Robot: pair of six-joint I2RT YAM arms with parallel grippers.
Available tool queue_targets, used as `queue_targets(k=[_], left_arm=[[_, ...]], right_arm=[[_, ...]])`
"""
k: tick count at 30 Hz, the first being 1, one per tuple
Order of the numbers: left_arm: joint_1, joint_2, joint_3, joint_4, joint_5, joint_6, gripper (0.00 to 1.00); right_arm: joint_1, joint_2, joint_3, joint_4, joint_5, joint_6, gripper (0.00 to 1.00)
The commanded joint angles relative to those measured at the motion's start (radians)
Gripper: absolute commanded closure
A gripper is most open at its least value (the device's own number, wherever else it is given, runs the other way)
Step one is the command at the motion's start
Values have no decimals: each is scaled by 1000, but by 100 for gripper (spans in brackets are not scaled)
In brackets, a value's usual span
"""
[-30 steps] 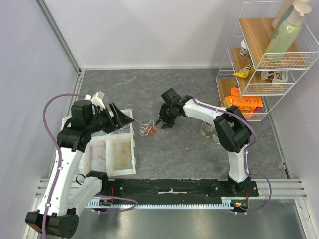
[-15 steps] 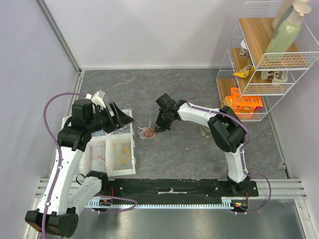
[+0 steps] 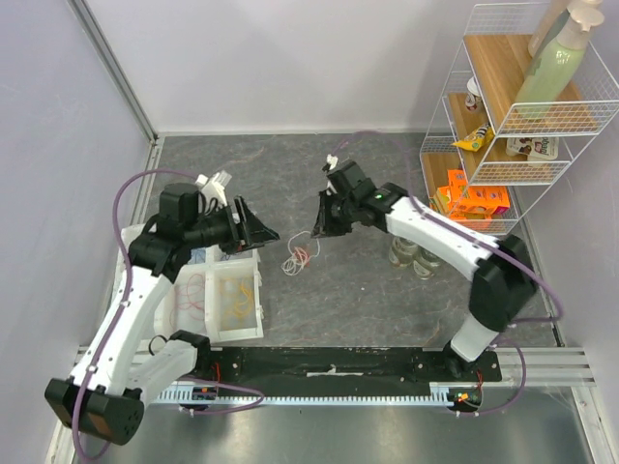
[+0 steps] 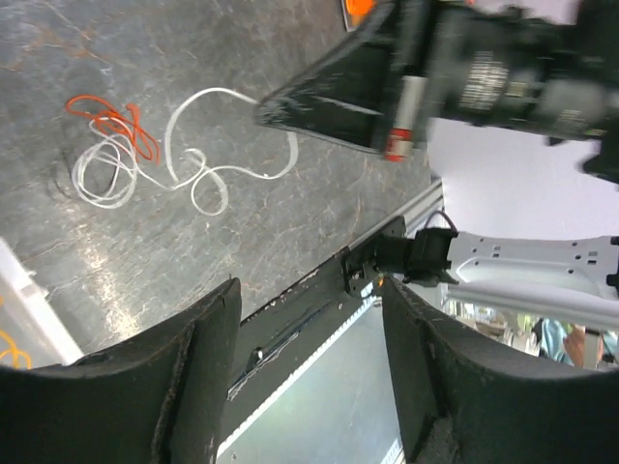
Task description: Untangle the cables
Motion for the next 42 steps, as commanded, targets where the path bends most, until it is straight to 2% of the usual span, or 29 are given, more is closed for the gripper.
queue_targets(k=[1, 6, 8, 11, 14, 17, 20, 22, 27, 32, 37, 42], left_arm=[[-77, 69, 16, 84, 38, -33, 38], [-136, 146, 38, 120, 2, -65, 53], [-136, 158, 48, 131, -27, -80, 55], [-134, 175, 70, 136, -57, -91, 54], [-134, 210, 81, 130, -61, -99, 50], [-134, 231, 101, 87, -109, -105, 52], [-128, 197, 93, 122, -120, -114, 54], [-126, 165, 85, 169, -107, -106, 51], [-128, 119, 59, 229, -75, -85, 31], [-131, 158, 30, 260, 17, -96, 30], [-148, 204, 36, 341, 57, -117, 35], [-145, 223, 76, 334, 9, -145, 61]], right_arm=[[-7, -166, -12, -7, 12, -138, 100], [-16, -238, 16, -5, -25, -120, 100], [-19, -272, 25, -8, -19, -111, 100], [-22, -309, 48, -5, -12, -111, 100], [-27, -338, 71, -7, -14, -114, 100], [-30, -361, 98, -8, -12, -108, 100], [-36, -379, 121, -14, -5, -106, 100], [-42, -387, 135, -17, 1, -106, 100], [-71, -401, 187, -17, -12, -85, 100], [-91, -388, 267, -13, -54, -60, 100], [-105, -385, 295, 2, -100, -29, 100], [-106, -391, 286, 16, -118, -15, 100]])
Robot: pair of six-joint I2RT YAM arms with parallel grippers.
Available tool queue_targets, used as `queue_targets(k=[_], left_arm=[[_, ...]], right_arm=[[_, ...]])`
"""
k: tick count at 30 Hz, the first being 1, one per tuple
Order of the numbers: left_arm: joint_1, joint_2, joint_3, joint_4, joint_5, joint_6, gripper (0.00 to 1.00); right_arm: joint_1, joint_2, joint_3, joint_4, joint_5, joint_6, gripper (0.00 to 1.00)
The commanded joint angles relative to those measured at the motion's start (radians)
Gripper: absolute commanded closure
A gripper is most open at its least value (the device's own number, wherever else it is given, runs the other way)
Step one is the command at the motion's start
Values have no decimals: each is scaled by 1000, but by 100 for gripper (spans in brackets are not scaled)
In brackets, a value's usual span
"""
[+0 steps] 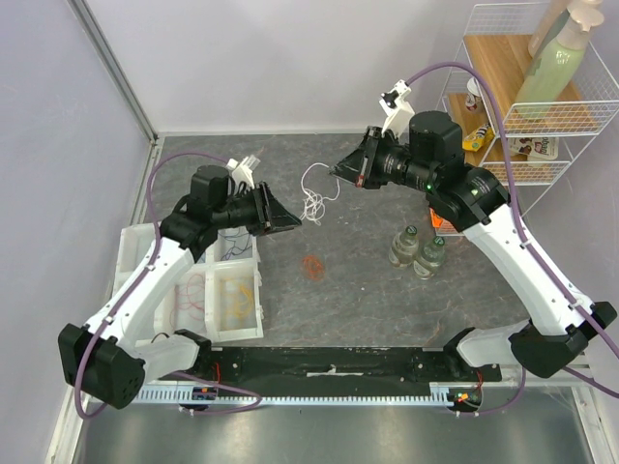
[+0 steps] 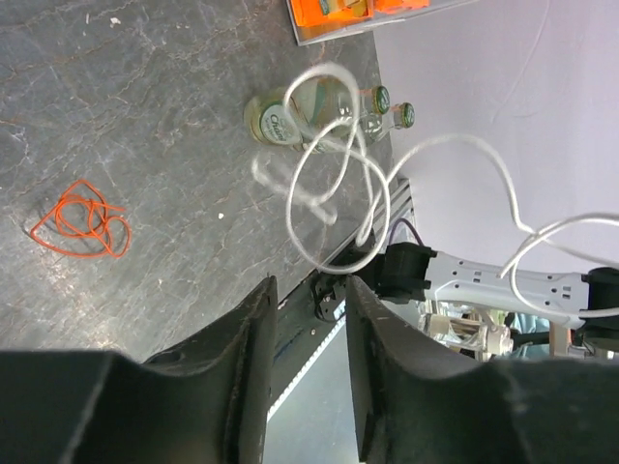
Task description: Untangle the cables
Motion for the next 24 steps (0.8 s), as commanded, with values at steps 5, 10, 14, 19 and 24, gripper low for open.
queue_targets(k=[5, 10, 14, 19, 24], left_arm=[[0, -57, -8, 115, -6, -44, 55], [-2, -99, -15, 52, -9, 27, 52], [-3, -178, -70, 75, -70, 30, 63], [-2, -294, -221, 232, -167, -5, 49], [-2, -305, -315, 403, -165, -103, 37]], right_arm=[[-11, -33, 16, 58, -32, 53, 100], [-23, -26, 23, 84, -48, 131, 100], [-41, -23, 37, 104, -81, 191, 100], [-60, -13, 63, 145, -117, 258, 100], [-69, 3, 91, 182, -147, 306, 100]])
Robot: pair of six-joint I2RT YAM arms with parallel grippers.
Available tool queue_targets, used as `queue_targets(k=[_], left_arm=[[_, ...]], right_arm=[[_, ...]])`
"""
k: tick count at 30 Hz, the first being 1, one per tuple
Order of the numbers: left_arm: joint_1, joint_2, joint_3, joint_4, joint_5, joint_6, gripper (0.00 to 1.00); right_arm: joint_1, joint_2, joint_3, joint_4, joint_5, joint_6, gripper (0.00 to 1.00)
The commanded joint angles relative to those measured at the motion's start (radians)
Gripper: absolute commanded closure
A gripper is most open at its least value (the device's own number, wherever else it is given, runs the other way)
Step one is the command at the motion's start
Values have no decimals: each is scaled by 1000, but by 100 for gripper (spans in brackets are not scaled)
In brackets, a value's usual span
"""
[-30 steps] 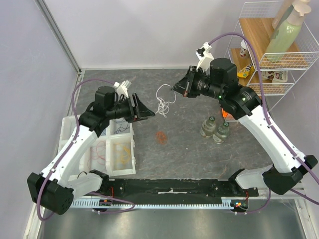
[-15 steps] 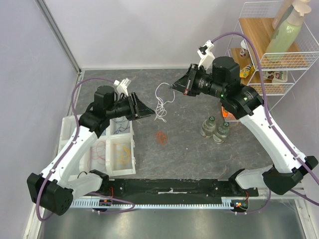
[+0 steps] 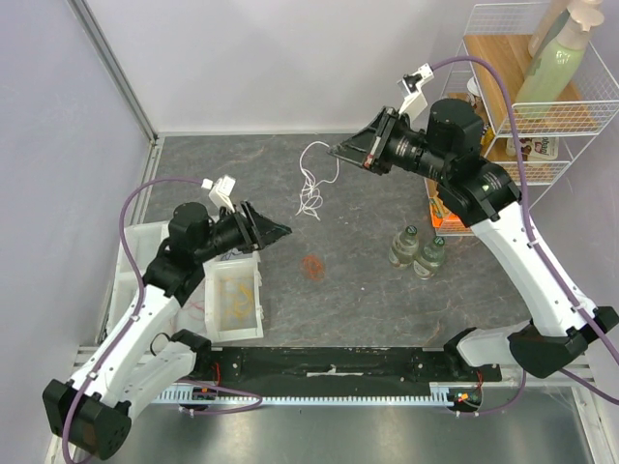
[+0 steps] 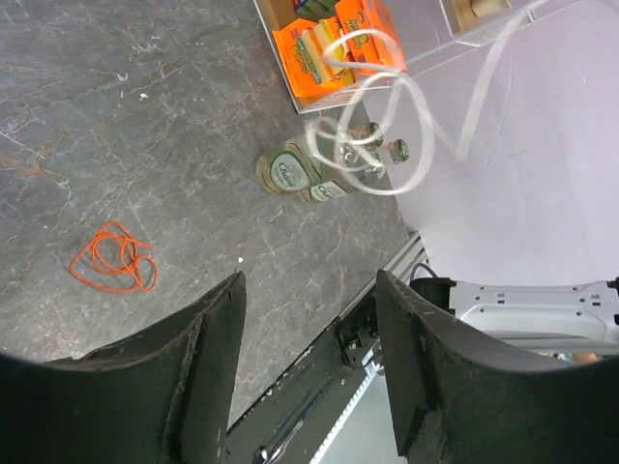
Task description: Untangle the cables
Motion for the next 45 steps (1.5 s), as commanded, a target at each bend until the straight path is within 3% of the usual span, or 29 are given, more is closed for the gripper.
queue_targets(k=[1, 16, 24, 34, 40, 45], left_arm=[[-3, 14, -57, 246, -20, -99, 37], [-20, 133, -158, 669, 90, -288, 41], [-33, 182, -131, 679, 66, -286, 45], [-49, 259, -125, 824, 75, -374, 43], [-59, 267, -122, 821, 38, -383, 43], [-63, 307, -103, 823, 1, -398, 49]], right_arm=[[-11, 7, 67, 92, -51, 70, 100], [-20, 22, 53, 194, -83, 151, 100], [-21, 19, 48, 215, -91, 165, 100], [-21, 14, 41, 217, -93, 171, 100], [-21, 11, 33, 230, -96, 180, 100], [-20, 8, 28, 238, -99, 185, 100]])
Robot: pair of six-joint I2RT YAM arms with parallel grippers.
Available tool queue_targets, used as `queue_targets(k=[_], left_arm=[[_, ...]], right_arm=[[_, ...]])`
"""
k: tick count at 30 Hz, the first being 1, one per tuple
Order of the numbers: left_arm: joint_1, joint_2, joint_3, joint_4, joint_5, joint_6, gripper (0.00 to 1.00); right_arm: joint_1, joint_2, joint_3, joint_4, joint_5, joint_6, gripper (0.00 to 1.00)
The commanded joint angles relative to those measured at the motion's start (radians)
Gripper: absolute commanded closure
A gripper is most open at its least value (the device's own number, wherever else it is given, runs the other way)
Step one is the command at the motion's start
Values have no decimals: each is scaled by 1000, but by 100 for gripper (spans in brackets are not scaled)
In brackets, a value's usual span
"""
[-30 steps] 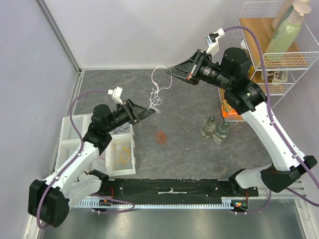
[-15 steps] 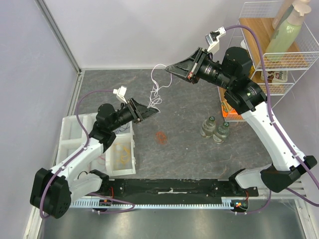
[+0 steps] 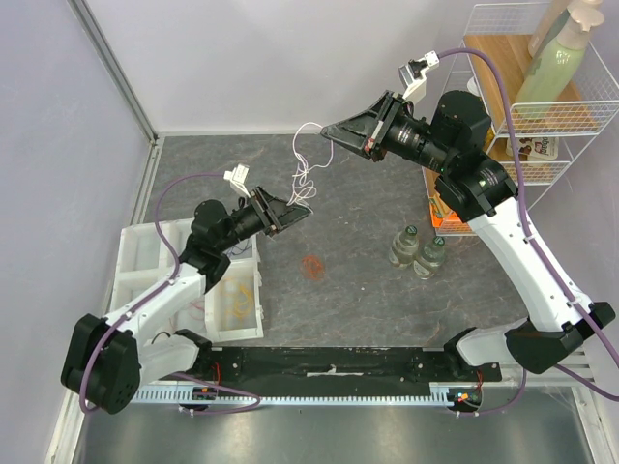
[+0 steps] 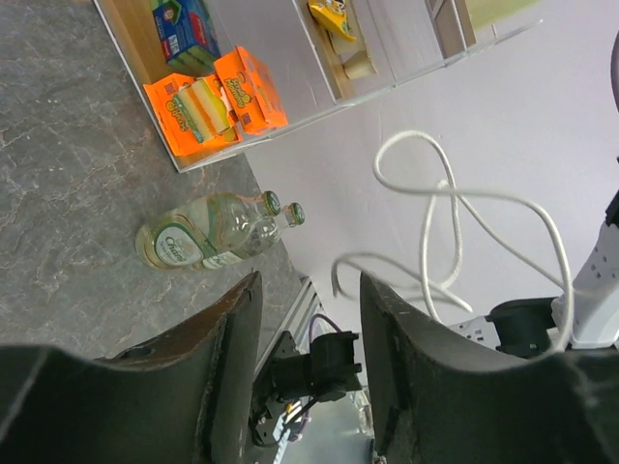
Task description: Untangle the cables
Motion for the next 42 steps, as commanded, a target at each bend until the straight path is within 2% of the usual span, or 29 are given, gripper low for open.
queue_targets(k=[1, 9, 11, 13, 15, 17, 20, 25, 28, 35, 42], left_arm=[[-6, 47, 59, 62, -36, -38, 50], [-20, 99, 77, 130, -42, -71, 52], [-20, 102, 79, 130, -51, -74, 60], [-22, 100, 79, 113, -68, -77, 72], [-19, 91, 94, 27, -88, -49, 88], [-22, 76, 124, -124, -103, 10, 96], [-19, 35, 151, -377, -143, 110, 98], [-17, -109, 164, -764, -319, 302, 98], [-17, -198, 184, -925, -436, 373, 98], [-14, -366, 286, -1166, -724, 457, 98], [-14, -413, 404, -1315, -979, 518, 98]], right_arm=[[-5, -19, -4, 48, -22, 15, 100], [-6, -27, -11, 51, -24, 18, 100], [-5, -27, -14, 50, -24, 19, 100], [-5, -28, -11, 51, -25, 15, 100], [-5, -28, -9, 50, -22, 1, 100], [-8, -25, 14, 37, -18, -34, 100], [-29, -16, 106, -62, 28, -146, 100], [-56, 18, 394, -450, 330, -477, 100], [-60, 16, 462, -565, 546, -618, 100], [-60, -50, 414, -624, 924, -864, 100], [-60, -100, 333, -601, 1070, -975, 100]])
